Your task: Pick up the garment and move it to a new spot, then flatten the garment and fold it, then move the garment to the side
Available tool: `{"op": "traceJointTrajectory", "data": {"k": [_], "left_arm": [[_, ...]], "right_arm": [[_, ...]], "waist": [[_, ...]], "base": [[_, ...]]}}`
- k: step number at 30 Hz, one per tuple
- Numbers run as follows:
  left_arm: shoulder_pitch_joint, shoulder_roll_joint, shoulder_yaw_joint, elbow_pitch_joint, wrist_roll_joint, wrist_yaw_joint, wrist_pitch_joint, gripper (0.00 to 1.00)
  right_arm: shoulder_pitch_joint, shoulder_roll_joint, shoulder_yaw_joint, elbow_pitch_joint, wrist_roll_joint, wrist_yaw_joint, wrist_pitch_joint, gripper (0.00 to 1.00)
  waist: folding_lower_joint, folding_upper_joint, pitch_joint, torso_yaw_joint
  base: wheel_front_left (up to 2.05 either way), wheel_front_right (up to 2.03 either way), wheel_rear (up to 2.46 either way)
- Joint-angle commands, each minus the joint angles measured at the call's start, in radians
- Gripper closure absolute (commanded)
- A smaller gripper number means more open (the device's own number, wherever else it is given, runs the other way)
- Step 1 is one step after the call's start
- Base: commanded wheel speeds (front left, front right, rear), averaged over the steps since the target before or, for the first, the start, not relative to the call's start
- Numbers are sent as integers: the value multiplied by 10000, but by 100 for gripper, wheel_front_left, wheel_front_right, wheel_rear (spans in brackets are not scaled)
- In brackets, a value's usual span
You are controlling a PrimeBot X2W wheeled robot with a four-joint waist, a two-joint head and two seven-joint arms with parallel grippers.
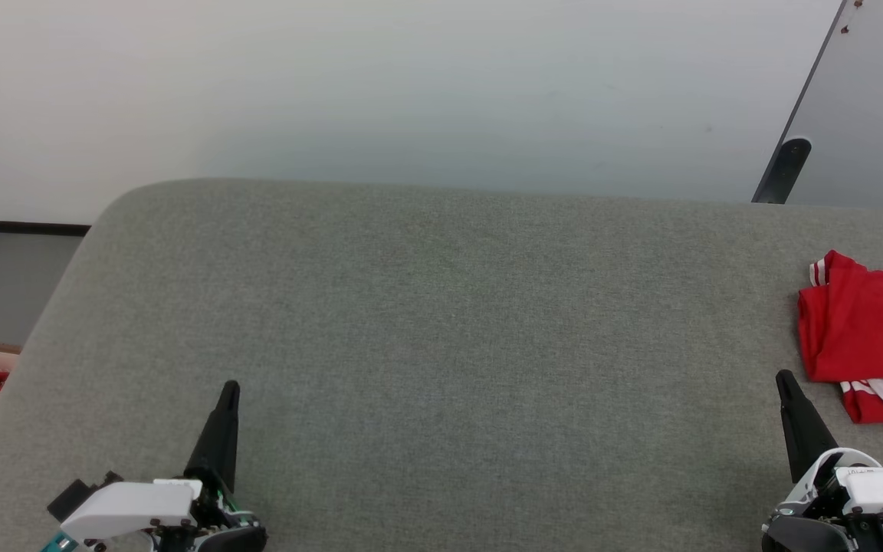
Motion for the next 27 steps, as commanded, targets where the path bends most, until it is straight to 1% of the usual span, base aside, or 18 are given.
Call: {"op": "traceJointTrajectory", "data": {"k": [1, 27], "left_arm": [[-93, 5, 26, -15, -30, 0, 32, 100], [-93, 6, 23, -15, -32, 0, 30, 100]], "right_arm": [[-19, 29, 10, 3, 46, 4, 23, 100], [-19, 29, 10, 3, 46, 4, 21, 100]], "waist": [[-1, 0, 0, 0], [-1, 0, 0, 0]], "base": [[0, 0, 0], [0, 0, 0]]}}
